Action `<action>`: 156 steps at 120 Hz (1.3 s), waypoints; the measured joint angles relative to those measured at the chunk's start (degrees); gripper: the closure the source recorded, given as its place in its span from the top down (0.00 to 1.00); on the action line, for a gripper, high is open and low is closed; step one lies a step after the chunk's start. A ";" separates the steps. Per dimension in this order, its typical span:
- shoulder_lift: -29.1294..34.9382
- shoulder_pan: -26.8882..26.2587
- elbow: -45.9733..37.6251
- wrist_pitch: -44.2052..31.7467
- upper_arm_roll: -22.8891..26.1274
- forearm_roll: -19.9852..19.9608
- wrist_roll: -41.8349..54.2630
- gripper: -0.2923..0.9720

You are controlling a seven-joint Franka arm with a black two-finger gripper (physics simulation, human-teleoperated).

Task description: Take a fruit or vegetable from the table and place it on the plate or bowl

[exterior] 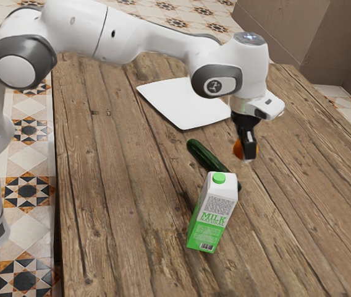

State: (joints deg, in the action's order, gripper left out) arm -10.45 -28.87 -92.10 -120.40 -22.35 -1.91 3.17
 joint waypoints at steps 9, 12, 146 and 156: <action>-1.71 2.29 3.32 -0.07 -1.76 0.23 0.48 0.47; -2.23 3.80 4.36 -0.08 -1.97 0.28 0.63 0.47; -13.02 36.30 14.07 1.32 -1.53 -11.01 7.57 0.70; -12.99 36.37 14.56 1.35 -1.59 -11.40 8.05 0.73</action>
State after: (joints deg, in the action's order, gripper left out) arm -23.44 7.50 -77.54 -119.05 -23.94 -13.31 11.22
